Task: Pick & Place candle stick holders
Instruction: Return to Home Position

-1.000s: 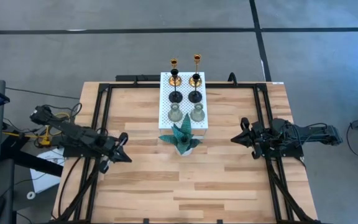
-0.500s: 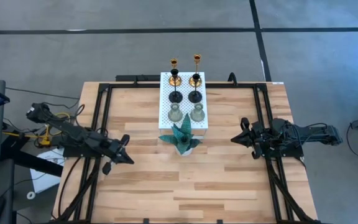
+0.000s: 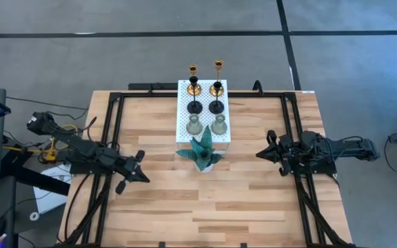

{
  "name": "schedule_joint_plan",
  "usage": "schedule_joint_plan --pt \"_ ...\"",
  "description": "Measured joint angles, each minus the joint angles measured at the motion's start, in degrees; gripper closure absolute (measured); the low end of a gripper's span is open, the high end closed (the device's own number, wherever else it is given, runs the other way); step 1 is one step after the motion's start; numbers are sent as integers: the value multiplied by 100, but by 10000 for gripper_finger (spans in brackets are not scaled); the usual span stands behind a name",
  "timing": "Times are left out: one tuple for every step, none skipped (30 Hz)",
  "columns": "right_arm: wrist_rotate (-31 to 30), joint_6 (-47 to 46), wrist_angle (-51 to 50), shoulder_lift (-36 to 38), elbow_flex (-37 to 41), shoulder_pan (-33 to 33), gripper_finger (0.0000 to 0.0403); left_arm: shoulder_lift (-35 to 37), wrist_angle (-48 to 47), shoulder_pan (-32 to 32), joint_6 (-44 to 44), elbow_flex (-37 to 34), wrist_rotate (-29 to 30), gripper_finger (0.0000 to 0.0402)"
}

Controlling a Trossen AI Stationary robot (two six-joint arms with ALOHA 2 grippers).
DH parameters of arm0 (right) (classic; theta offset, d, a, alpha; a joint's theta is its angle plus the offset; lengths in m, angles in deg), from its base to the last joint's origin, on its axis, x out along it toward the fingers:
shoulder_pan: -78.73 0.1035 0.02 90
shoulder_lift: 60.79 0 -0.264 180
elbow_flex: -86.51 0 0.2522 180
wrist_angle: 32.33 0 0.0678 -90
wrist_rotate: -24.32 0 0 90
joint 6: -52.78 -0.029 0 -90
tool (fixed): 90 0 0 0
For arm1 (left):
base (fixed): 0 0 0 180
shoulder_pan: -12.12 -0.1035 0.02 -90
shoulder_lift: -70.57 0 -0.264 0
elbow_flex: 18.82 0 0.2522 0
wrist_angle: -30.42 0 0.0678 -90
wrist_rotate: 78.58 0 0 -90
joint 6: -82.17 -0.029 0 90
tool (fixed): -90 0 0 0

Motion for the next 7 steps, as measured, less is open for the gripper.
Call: schedule_joint_plan --pt "0 -2 -2 -2 0 0 403 -28 0 0 0 0 0 396" --pt "0 -2 0 -2 0 0 403 -59 0 0 0 0 0 396" --pt "0 0 0 -2 0 1 403 -87 0 0 0 0 0 396" --pt "0 -2 0 -2 -1 0 403 -113 0 0 0 0 -2 396" --pt "0 -2 0 -1 0 0 403 -137 -1 0 0 0 -1 396" --pt "0 -2 0 -2 -1 0 403 -159 0 0 0 1 0 396" --pt "0 -2 0 -1 -1 0 403 -180 0 0 0 2 0 396"
